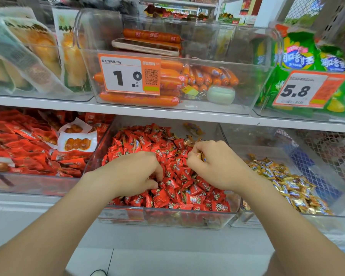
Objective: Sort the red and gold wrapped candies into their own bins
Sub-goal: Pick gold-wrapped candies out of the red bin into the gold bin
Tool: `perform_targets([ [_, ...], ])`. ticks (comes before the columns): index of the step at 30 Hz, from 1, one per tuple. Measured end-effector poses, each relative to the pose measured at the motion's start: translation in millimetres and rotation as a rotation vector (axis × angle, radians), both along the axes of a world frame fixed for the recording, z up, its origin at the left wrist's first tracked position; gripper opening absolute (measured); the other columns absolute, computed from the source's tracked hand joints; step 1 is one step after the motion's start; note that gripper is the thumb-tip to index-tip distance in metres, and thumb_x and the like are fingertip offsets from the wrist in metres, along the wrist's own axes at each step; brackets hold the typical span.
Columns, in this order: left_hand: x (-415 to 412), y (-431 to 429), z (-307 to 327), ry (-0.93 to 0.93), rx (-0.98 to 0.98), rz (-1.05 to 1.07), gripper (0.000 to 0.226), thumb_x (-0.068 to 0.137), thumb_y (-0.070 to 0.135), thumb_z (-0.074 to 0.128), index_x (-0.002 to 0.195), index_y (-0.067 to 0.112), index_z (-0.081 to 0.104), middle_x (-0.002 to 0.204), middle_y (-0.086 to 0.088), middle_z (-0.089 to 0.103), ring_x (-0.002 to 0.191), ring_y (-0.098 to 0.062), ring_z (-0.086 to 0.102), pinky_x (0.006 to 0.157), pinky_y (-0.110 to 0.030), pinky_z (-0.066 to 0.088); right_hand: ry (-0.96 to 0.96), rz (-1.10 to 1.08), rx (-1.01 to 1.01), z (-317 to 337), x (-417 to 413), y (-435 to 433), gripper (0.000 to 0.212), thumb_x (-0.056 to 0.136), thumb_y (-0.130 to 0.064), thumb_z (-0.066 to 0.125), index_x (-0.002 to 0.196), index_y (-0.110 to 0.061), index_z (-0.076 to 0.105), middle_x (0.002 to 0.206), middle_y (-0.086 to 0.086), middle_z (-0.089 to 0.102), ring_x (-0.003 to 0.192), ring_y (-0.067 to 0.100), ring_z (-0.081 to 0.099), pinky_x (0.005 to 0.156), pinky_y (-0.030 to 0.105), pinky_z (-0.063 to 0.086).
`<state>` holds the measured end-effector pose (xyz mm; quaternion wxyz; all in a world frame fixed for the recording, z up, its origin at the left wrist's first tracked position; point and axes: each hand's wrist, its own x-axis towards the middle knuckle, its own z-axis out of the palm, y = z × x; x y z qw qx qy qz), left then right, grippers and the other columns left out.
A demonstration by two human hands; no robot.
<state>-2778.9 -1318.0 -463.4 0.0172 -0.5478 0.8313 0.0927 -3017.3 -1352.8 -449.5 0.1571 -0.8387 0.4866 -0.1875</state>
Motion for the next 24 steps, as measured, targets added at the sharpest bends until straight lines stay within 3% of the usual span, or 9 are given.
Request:
perform_targets([
  [5,-5,1,-1,0.006,-0.074,0.071,0.005,0.089,0.038,0.073,0.087,0.033,0.073,0.09,0.02,0.051,0.09,-0.007,0.058,0.078,-0.037,0.058,-0.063,0.022,0.036,0,3,8,0.028,0.098,-0.04,0.056,0.079,-0.019,0.06,0.05,0.001,0.049,0.039,0.011,0.036,0.044,0.023,0.03],
  [7,-10,3,-5,-0.008,-0.129,0.097,0.01,0.092,0.035,0.069,0.084,0.03,0.07,0.094,0.016,0.054,0.091,-0.01,0.06,0.073,-0.036,0.057,-0.081,0.028,0.036,0,5,10,0.027,0.099,-0.038,0.058,0.081,-0.018,0.061,0.05,-0.002,0.046,0.041,0.01,0.039,0.044,0.021,0.03],
  [9,-11,4,-9,0.035,-0.168,0.107,0.011,0.096,0.034,0.064,0.085,0.031,0.066,0.097,0.015,0.053,0.092,-0.011,0.059,0.073,-0.037,0.056,-0.102,0.016,0.032,0,5,10,0.027,0.098,-0.039,0.058,0.08,-0.019,0.062,0.054,0.006,0.053,0.044,0.008,0.042,0.046,0.025,0.035],
  [11,-8,6,-8,0.176,-0.159,0.112,0.013,0.098,0.037,0.064,0.085,0.035,0.062,0.096,0.014,0.051,0.09,-0.007,0.057,0.078,-0.037,0.054,-0.191,-0.014,0.068,1,4,8,0.026,0.096,-0.039,0.06,0.078,-0.02,0.064,0.063,0.011,0.065,0.043,0.006,0.041,0.049,0.03,0.041],
  [13,-8,8,-2,0.315,-0.158,0.118,0.014,0.099,0.038,0.064,0.086,0.037,0.059,0.095,0.014,0.054,0.089,-0.001,0.053,0.079,-0.03,0.047,-0.344,-0.028,0.189,6,1,7,0.024,0.099,-0.034,0.061,0.082,-0.019,0.069,0.068,0.006,0.072,0.048,0.016,0.046,0.048,0.032,0.042],
  [17,-20,16,10,0.572,-0.258,0.219,0.012,0.103,0.03,0.057,0.091,0.03,0.054,0.073,0.009,0.061,0.059,0.001,0.051,0.056,-0.02,0.034,-0.703,-0.057,0.517,14,-17,8,0.018,0.105,-0.021,0.058,0.109,-0.017,0.076,0.08,0.007,0.07,0.057,0.02,0.043,0.047,0.028,0.033],
  [20,-41,19,12,0.792,-0.203,0.322,0.014,0.104,0.029,0.057,0.091,0.026,0.055,0.059,0.004,0.058,0.043,-0.008,0.041,0.045,-0.02,0.034,-0.768,-0.183,0.494,16,-45,9,0.022,0.1,-0.015,0.053,0.093,-0.017,0.074,0.077,0.008,0.06,0.055,0.021,0.042,0.046,0.024,0.029],
  [24,-94,23,7,1.019,0.075,0.339,0.012,0.104,0.027,0.055,0.095,0.035,0.058,0.069,-0.004,0.063,0.057,-0.02,0.049,0.057,-0.037,0.043,-0.726,-0.464,0.335,3,-107,-3,0.018,0.096,-0.018,0.055,0.085,-0.014,0.07,0.07,0.004,0.057,0.058,0.022,0.046,0.048,0.028,0.035],
])
